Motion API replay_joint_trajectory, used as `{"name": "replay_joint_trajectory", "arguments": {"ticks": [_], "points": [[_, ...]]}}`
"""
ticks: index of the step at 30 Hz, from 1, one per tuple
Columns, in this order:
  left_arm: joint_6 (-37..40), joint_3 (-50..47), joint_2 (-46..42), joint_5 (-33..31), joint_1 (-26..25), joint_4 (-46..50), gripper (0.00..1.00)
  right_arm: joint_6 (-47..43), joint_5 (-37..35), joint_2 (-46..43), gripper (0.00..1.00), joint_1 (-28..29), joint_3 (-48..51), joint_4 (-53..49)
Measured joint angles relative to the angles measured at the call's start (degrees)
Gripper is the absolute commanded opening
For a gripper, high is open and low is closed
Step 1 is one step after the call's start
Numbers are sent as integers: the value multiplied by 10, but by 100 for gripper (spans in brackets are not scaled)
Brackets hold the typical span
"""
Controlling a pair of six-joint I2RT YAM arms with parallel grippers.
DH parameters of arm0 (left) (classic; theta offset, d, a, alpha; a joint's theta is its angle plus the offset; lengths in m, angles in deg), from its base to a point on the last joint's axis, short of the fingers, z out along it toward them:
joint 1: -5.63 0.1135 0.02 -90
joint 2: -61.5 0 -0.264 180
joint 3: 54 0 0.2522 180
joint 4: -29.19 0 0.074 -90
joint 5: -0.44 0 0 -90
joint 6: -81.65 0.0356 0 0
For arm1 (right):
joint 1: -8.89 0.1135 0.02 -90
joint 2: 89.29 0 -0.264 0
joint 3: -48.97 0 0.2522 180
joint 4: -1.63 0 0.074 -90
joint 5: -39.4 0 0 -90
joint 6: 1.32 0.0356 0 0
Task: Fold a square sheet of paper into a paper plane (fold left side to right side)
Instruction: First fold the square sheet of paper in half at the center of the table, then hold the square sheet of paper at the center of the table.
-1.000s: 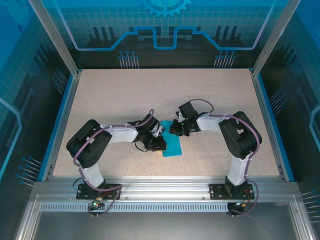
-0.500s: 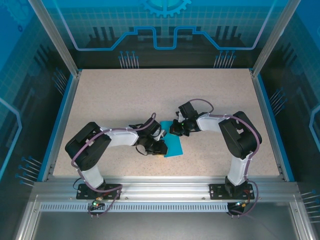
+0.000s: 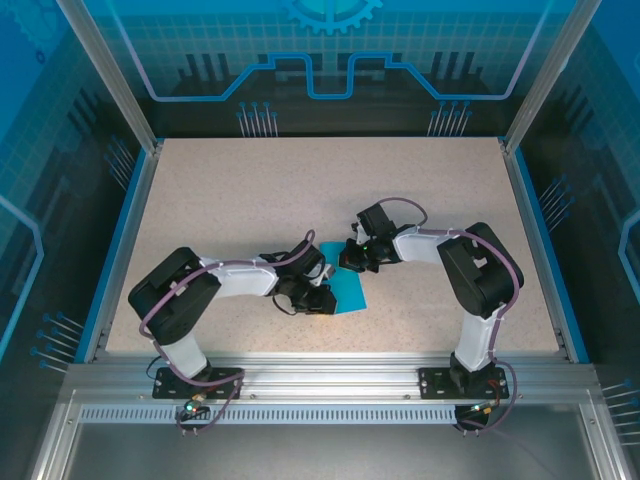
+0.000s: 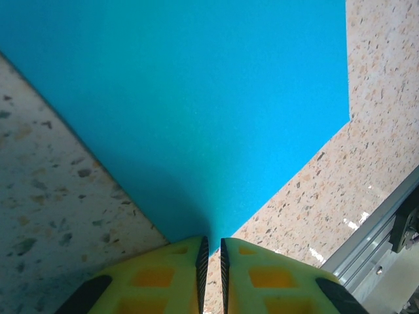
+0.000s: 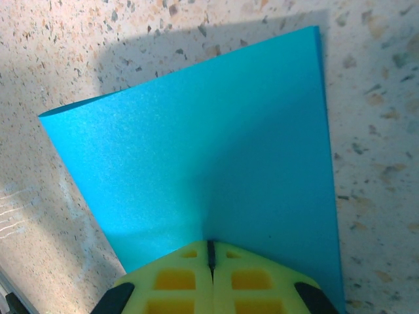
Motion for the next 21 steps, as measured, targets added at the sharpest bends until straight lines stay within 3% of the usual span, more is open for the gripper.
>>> {"name": "replay_joint_trajectory", "arguments": {"ticks": [7,12,16,21], "points": [[-2,-13,-35,5,-6,41,21,0,0,0,5,0,0,0],[-3,0,-63,18,33,59,22,5,0,0,5,0,1,0],[6,51,-33,19,65,75,22,7,0,-1,5,0,1,1],[14,103,25,21,68,75,23,9,0,-2,5,0,3,5]]}}
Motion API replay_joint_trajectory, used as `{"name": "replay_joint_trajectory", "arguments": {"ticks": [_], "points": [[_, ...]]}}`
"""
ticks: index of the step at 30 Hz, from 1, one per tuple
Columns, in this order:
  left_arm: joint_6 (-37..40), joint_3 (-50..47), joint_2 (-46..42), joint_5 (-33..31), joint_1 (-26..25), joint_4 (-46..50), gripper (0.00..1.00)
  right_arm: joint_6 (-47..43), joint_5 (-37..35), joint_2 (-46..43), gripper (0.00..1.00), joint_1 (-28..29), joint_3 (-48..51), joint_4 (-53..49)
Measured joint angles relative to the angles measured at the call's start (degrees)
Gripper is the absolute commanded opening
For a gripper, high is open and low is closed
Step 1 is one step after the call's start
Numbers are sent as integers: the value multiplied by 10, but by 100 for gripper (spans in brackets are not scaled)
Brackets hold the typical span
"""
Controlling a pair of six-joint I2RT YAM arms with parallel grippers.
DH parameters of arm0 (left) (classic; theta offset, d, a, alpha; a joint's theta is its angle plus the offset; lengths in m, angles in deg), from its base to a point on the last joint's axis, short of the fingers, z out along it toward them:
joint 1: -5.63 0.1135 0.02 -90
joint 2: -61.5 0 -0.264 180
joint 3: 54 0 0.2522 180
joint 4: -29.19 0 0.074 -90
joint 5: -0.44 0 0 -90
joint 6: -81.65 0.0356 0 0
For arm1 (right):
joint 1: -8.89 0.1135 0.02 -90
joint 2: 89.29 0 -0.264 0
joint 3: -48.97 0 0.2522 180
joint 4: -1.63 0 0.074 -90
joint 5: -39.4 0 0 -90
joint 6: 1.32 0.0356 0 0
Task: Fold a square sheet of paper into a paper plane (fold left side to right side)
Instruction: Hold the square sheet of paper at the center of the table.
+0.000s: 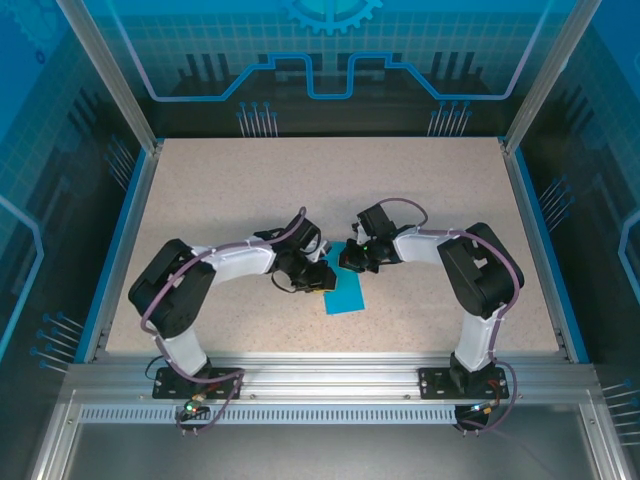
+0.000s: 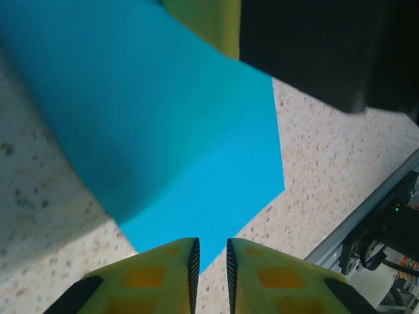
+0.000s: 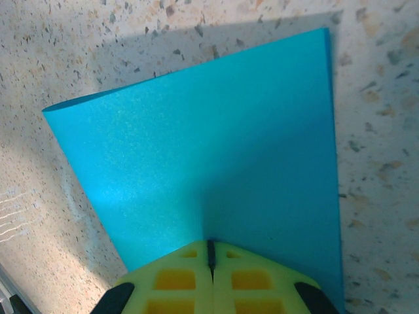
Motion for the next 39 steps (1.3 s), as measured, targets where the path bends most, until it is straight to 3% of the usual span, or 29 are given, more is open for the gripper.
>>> {"name": "replay_joint_trajectory", "arguments": {"ticks": [11,16,19,23,30,39], "points": [[9,35,72,1,0,1,23,0,3,-2,8,0,5,9],[7,31,72,0,0,-2,22,-14,10,-9,27,0,14,28],[3,22,69,1,0,-15,22,-31,-3,-31,32,-1,23,23],[-4,17,66,1,0,-23,22,-50,-19,-78,31,-5,34,1],[-8,17,65,0,-1,-24,22,-74,-33,-181,9,10,72,-48],[-8,17,65,-2,-2,-23,22,-50,-33,-179,8,66,134,-70]]}}
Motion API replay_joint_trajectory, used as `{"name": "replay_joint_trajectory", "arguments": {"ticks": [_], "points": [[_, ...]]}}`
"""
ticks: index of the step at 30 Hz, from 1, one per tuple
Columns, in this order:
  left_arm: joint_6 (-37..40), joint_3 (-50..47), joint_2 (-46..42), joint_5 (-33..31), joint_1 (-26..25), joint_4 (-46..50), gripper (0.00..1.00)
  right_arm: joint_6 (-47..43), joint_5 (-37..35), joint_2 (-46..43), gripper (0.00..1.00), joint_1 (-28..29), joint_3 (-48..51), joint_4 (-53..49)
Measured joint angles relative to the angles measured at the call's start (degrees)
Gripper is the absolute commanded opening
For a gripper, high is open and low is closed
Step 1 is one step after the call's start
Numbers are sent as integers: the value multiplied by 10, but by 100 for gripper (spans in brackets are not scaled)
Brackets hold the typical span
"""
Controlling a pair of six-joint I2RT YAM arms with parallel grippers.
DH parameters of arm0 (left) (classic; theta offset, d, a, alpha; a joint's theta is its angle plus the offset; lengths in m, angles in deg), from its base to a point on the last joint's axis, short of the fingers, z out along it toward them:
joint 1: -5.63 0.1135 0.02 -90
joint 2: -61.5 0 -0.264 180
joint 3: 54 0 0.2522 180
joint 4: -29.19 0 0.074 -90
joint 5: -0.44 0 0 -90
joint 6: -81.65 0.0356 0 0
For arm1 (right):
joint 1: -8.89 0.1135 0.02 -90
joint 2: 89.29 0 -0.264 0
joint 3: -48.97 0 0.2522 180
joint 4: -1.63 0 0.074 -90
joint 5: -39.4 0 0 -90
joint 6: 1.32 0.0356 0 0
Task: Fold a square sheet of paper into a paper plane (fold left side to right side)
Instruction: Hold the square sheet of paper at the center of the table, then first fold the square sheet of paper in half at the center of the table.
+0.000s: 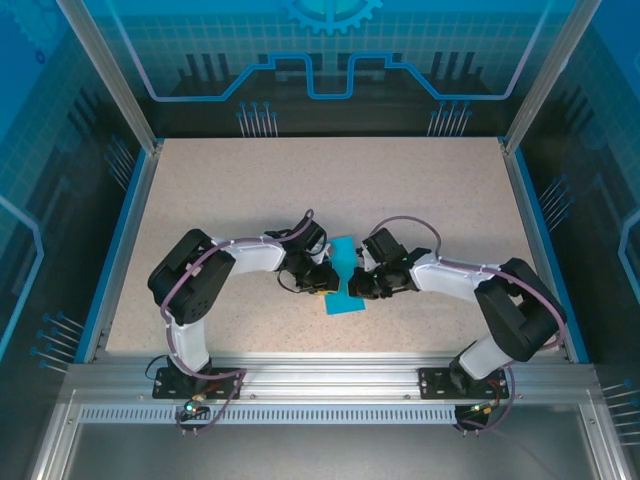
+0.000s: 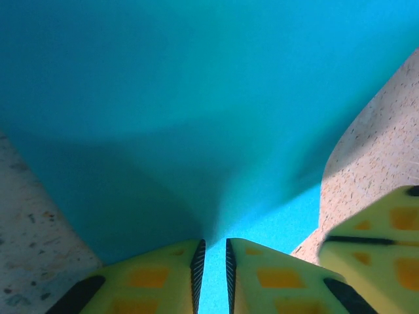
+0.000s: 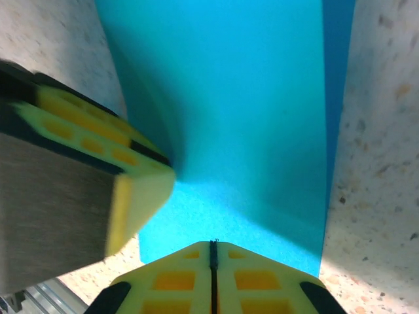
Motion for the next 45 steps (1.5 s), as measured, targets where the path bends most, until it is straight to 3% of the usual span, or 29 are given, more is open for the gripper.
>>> {"name": "replay_joint_trajectory", "arguments": {"ticks": [14,27,45], "points": [[2,32,0,-6,0,42,26,21,-2,49,7,3,-20,-24],[25,44,15,9,32,-8,12,26,-2,55,6,3,-29,-37],[35,18,27,10,56,-59,11,26,-2,63,6,2,-40,-53]]}}
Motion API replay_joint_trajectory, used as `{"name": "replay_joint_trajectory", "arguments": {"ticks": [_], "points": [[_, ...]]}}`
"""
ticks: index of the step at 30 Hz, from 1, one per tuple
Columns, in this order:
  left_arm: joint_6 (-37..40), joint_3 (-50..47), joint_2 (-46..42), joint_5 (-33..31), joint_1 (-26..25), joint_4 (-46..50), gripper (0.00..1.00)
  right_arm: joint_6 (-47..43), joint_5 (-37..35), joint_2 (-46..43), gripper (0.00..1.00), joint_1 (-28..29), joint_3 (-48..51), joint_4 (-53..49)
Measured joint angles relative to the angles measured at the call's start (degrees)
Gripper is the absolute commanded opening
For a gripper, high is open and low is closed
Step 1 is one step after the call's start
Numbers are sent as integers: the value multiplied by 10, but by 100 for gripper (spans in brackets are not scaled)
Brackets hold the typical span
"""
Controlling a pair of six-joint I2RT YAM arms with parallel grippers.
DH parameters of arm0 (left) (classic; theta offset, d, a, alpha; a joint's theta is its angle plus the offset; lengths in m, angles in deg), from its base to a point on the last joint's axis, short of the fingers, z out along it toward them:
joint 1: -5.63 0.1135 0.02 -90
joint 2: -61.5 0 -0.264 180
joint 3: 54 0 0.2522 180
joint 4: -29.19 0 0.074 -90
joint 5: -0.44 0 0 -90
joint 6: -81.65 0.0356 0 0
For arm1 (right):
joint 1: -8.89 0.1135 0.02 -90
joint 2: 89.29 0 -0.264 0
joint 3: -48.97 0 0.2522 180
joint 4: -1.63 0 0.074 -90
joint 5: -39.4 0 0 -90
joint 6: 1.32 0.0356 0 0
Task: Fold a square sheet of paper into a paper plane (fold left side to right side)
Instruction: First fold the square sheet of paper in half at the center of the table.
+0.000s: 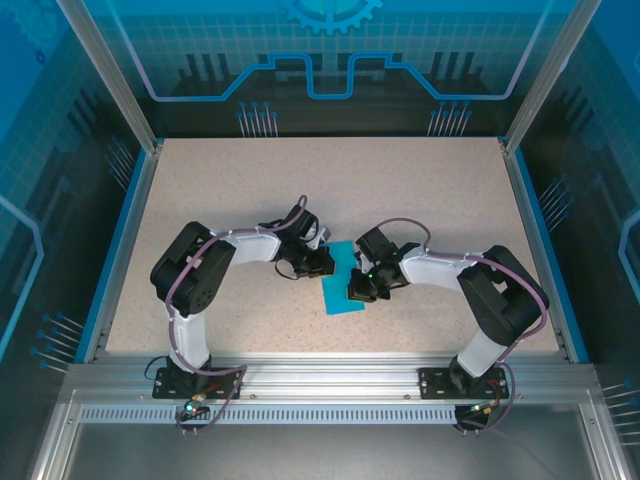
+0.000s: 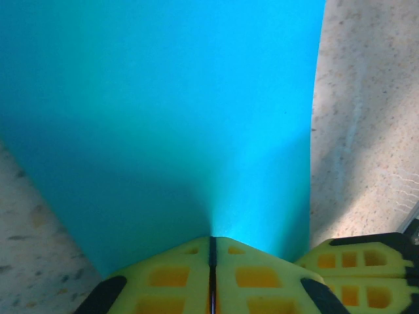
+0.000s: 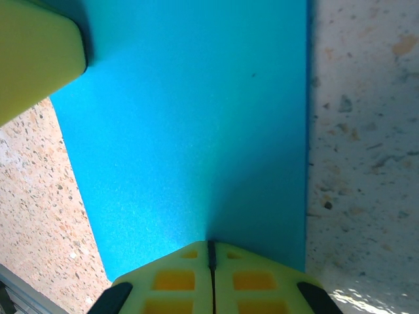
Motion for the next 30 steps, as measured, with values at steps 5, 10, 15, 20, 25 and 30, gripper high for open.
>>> {"name": "replay_joint_trajectory", "arguments": {"ticks": [5,10,15,20,25,30], "points": [[1,-19,0,15,7,-33,10,0,0,0,6,0,0,-1],[1,-30,0,25,12,-55,11,0,-1,0,6,0,0,-2],[1,-33,0,26,14,-60,12,0,-2,0,6,0,0,-2],[1,-33,0,28,17,-63,12,0,-2,0,6,0,0,-2],[1,-28,2,27,34,-64,12,1,-2,0,6,0,1,-1],[6,-3,18,18,52,-63,12,3,-2,-2,6,0,3,1]]}}
